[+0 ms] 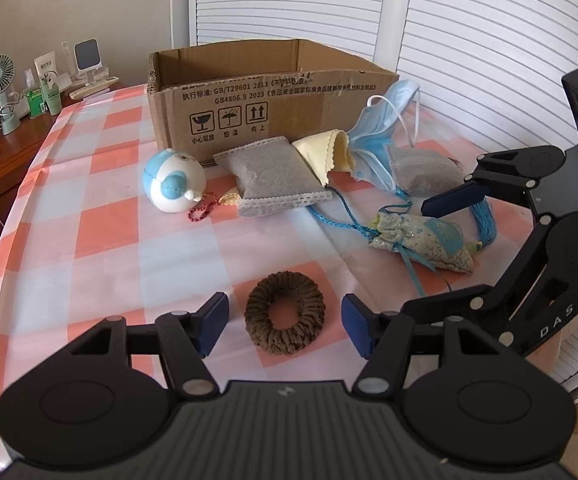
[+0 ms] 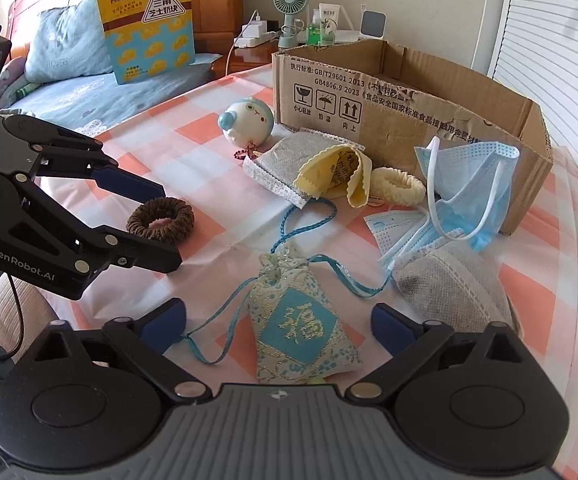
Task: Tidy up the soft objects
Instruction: 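Grasp the floral sachet with the right tool while the left tool holds the scrunchie, then carry both items to the cardboard box and open the left tool over it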
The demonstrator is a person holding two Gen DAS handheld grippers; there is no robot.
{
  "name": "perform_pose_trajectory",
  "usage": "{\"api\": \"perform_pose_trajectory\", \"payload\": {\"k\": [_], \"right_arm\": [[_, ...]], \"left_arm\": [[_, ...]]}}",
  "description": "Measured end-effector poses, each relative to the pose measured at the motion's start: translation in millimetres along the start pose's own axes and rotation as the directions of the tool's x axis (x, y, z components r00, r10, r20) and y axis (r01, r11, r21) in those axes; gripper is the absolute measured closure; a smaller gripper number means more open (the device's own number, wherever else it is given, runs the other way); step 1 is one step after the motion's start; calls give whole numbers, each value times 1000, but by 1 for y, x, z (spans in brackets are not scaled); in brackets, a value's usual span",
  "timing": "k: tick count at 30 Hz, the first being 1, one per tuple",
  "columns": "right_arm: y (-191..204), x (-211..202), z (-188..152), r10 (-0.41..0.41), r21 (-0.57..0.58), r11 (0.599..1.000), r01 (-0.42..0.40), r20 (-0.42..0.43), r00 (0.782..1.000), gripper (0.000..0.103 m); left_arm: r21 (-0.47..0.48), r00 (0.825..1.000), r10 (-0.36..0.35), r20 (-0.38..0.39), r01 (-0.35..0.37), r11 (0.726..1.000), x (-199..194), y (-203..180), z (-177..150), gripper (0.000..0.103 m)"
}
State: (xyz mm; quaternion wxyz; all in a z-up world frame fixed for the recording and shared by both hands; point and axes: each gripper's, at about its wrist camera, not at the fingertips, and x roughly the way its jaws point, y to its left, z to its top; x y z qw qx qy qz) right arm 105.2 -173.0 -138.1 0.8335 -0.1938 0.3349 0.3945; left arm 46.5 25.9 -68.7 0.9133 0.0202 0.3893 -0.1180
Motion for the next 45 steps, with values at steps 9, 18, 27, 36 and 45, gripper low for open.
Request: {"api": "perform_pose_trajectory", "payload": {"k": [9, 18, 27, 36, 45], "right_arm": [[5, -8, 1, -45, 13, 999, 45, 7, 999, 52], [14, -22, 3, -117, 101, 988, 118, -10, 993, 59], [23, -50, 20, -173, 153, 974, 168, 24, 985, 60], [12, -78, 57, -204, 189, 965, 181, 106, 973, 60], [-27, -86, 104, -275, 224, 946, 233, 179, 945, 60]], "left_arm": [[20, 1000, 3, -6, -3, 1000, 0, 0, 0, 49], [54, 999, -37, -23, 38, 998, -4, 5, 2, 69], [124, 995, -99, -25, 101, 987, -23, 11, 21, 70], [188, 991, -133, 21, 127, 974, -39, 25, 81, 70], [206, 991, -98, 92, 77, 975, -3, 42, 180, 69]]}}
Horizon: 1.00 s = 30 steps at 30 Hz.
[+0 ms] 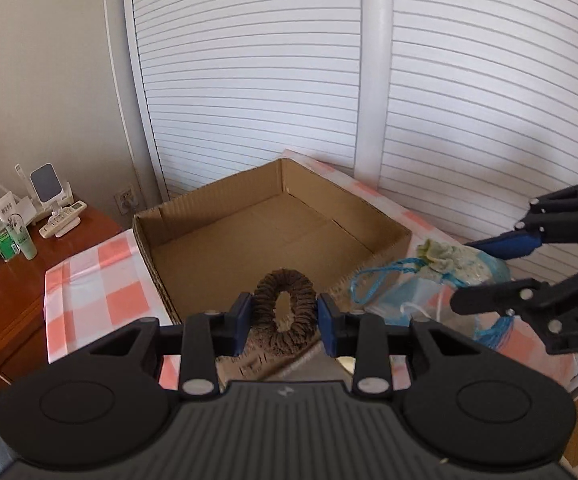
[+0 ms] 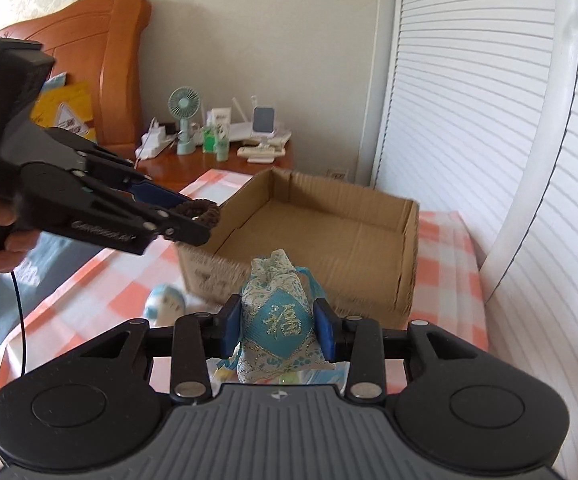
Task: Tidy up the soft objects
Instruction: 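Carry both items to the cardboard box and open the left tool over it, then lower the floral sachet into the box and open the right tool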
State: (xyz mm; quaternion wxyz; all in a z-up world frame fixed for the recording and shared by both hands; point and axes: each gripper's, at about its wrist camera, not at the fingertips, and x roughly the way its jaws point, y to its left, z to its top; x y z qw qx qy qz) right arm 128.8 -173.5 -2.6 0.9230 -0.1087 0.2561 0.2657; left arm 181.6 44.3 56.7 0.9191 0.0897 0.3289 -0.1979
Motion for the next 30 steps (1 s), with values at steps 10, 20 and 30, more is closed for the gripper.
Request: {"api": "perform_pose_trajectory", "payload": {"k": [10, 20, 30], "right_arm": [[-29, 36, 40, -53, 23, 998, 53, 25, 998, 60], [-44, 79, 62, -70, 62, 996, 70, -7, 998, 60], [-68, 144, 109, -121, 105, 987, 122, -17, 993, 29]], "left_arm": [[-78, 993, 122, 3, -121, 990, 91, 54, 48, 13], [-77, 986, 163, -33, -166, 983, 32, 44, -10, 5], [-116, 958, 284, -44, -288, 951, -13, 8, -90, 4]]}}
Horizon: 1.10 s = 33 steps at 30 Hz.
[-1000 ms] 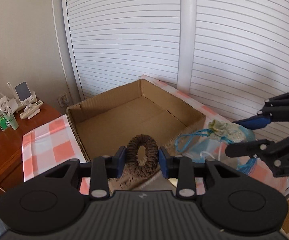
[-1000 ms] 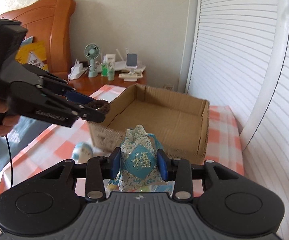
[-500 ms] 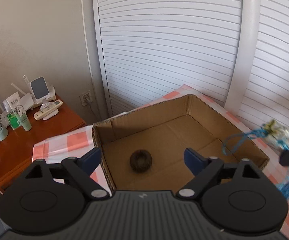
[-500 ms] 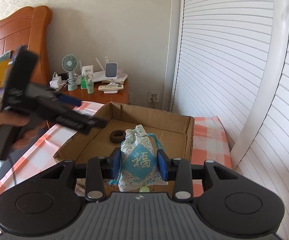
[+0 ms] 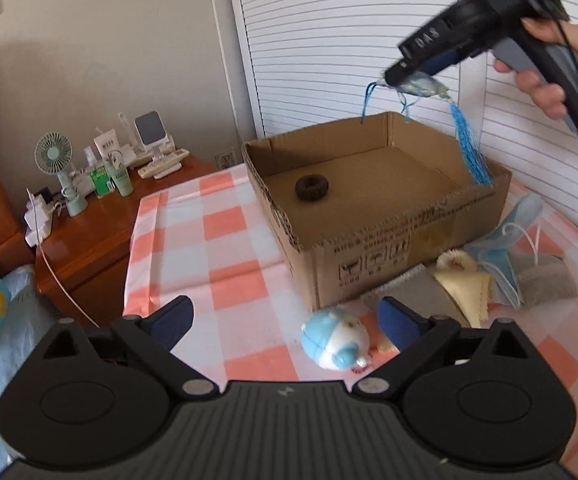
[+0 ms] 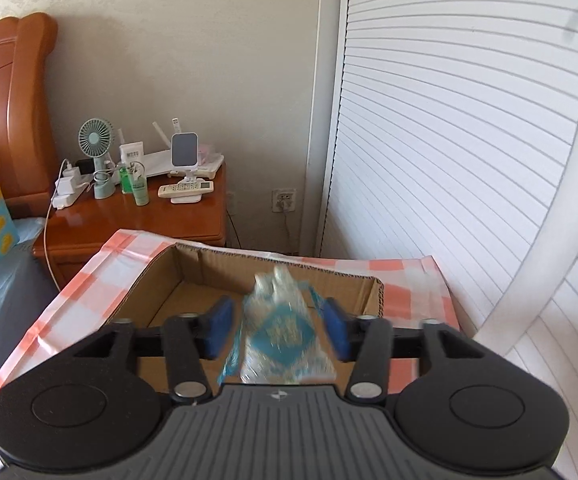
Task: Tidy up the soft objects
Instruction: 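Lower the floral sachet into the box and open the right tool, then grasp the grey lace-edged mesh pouch with the right tool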
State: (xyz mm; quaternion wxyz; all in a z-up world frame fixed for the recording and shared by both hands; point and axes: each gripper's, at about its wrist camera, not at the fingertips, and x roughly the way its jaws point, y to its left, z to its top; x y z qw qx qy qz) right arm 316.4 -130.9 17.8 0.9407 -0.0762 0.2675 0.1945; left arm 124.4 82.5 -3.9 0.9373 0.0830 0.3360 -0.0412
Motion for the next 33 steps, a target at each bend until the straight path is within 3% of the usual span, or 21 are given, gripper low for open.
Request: {"api": "perform_pose_trajectory", "payload": {"k": [1, 3, 7, 16, 24, 30, 33], "right_arm": [[-1, 4, 2, -7, 9, 1000, 7, 2, 1000, 11], [-4, 3, 0, 5, 41, 999, -6, 25, 1000, 0], [-5, -10, -8, 60, 59, 996, -60, 15, 998, 0], [5, -59, -45, 79, 6, 997, -79, 17, 997, 0], [5, -99, -103, 137, -9, 990, -138, -32, 990, 0], [6, -90, -159, 175, 6, 984, -176, -135, 975, 0], [4, -72, -178, 145, -7, 989, -148, -170, 975, 0]], "left_arm": [[-5, 1000, -5, -10, 5, 1000, -1, -1, -5, 4], [5, 1000, -15, -23, 15, 1000, -2, -4, -12, 4], [-2, 999, -34, -26, 34, 999, -8, -7, -20, 4], [-4, 999, -45, 3, 45, 999, -28, -18, -24, 4], [-25, 999, -34, 10, 34, 999, -44, -22, -31, 4], [-31, 999, -36, -8, 36, 999, -48, -27, -37, 4], [-27, 999, -36, -17, 35, 999, -50, -30, -39, 4]]}}
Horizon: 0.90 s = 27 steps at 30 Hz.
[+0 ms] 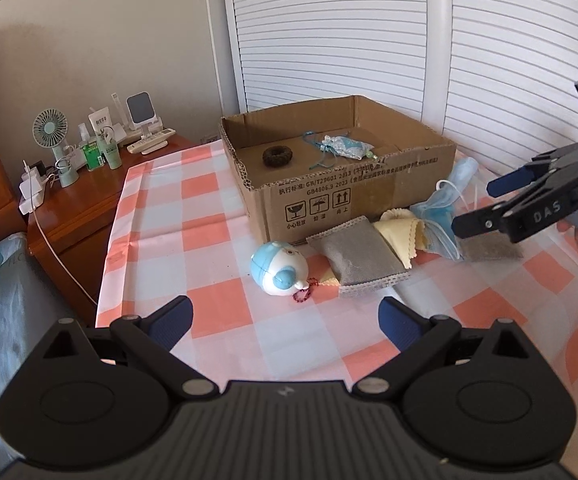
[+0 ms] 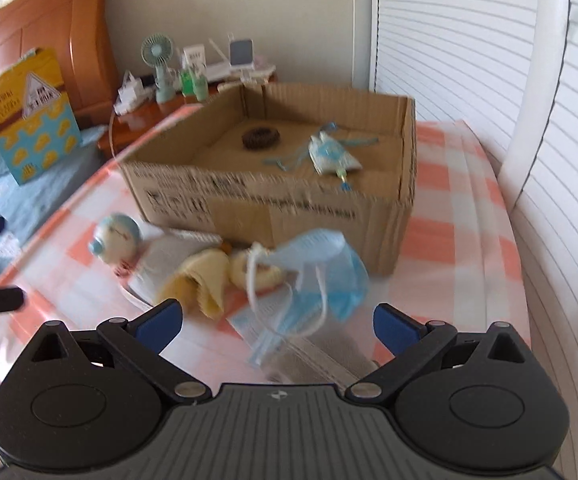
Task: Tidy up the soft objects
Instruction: 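Grasp the grey lace-edged mesh pouch with the right tool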
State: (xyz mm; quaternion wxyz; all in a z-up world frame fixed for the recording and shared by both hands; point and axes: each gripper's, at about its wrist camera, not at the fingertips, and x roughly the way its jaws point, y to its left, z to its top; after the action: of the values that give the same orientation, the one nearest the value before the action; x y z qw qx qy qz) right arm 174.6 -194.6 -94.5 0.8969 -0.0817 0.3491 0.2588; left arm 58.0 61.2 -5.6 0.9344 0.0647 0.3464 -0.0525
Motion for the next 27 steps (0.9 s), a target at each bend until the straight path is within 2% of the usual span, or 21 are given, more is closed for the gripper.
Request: {"api": "perform_pose_trajectory", "payload": {"k": [6, 8, 15, 16, 18, 20, 27], "right_arm": [[-17, 33, -5, -29, 51, 998, 32, -75, 997, 0], [-17, 33, -11, -9, 69, 997, 16, -92, 996, 0], [18, 11, -33, 60, -10, 998, -62, -151, 987, 0], [25, 9, -37, 56, -32, 998, -62, -163, 985, 0], [40, 9, -43, -4, -106, 994, -14, -173, 985, 0], [47, 8, -48, -35, -144, 989, 14, -145, 989, 0], [44, 3, -55, -20, -141, 990, 4, -108, 994, 0]], "left_arm": [[-9, 1000, 5, -2, -5, 1000, -5, -3, -3, 4], [-9, 1000, 6, -2, -6, 1000, -7, -4, -4, 4], [-3, 1000, -10, -11, 10, 1000, -4, -6, -7, 4], [-3, 1000, -14, -10, 14, 1000, -4, -6, -8, 4], [-3, 1000, -22, -10, 22, 1000, -3, -7, -9, 4], [-3, 1000, -27, -10, 27, 1000, -3, -7, -9, 4], [-16, 999, -42, -16, 42, 999, -2, -6, -14, 4]]}}
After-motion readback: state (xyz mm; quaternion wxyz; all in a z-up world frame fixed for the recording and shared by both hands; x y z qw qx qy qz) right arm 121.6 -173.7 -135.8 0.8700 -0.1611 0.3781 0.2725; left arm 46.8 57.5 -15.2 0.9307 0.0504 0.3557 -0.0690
